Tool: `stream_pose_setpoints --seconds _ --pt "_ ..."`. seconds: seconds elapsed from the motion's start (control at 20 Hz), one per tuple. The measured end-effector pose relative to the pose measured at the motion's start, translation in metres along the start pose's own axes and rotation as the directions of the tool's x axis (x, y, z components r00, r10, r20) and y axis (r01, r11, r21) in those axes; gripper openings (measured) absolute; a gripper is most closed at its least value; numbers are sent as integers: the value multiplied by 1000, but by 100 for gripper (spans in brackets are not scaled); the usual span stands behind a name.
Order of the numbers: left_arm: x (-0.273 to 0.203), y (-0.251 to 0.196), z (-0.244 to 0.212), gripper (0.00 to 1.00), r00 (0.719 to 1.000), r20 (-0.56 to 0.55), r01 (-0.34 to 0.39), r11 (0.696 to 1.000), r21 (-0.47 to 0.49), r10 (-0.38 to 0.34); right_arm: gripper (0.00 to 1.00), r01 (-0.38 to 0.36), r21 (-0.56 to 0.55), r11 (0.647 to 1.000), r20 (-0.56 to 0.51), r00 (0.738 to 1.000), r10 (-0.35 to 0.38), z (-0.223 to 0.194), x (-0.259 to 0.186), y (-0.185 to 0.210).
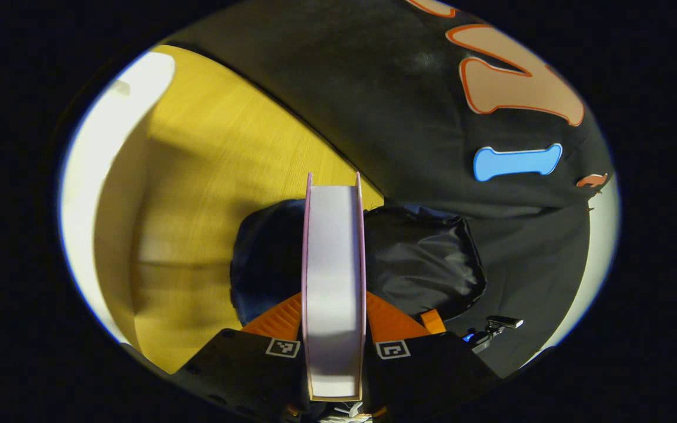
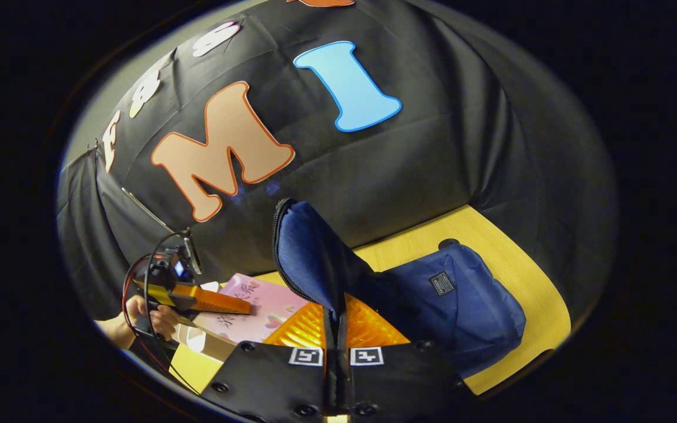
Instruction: Open the schoolbag, grab two books from the bookshelf and put them into the schoolbag.
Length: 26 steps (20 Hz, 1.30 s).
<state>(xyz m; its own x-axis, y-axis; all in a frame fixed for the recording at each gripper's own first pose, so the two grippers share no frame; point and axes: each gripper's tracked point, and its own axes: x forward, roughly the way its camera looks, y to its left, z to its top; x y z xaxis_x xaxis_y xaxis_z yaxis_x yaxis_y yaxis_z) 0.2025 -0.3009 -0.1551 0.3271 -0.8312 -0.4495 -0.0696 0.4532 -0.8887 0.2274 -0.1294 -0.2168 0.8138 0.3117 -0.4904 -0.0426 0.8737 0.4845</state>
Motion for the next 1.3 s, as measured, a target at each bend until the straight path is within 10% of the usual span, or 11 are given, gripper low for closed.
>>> stream_pose_setpoints --seconds 1.3 --pt "152 -15 -58 32 981 18 191 956 -224 -192 3 -35 -31 999 16 999 36 2 -3 4"
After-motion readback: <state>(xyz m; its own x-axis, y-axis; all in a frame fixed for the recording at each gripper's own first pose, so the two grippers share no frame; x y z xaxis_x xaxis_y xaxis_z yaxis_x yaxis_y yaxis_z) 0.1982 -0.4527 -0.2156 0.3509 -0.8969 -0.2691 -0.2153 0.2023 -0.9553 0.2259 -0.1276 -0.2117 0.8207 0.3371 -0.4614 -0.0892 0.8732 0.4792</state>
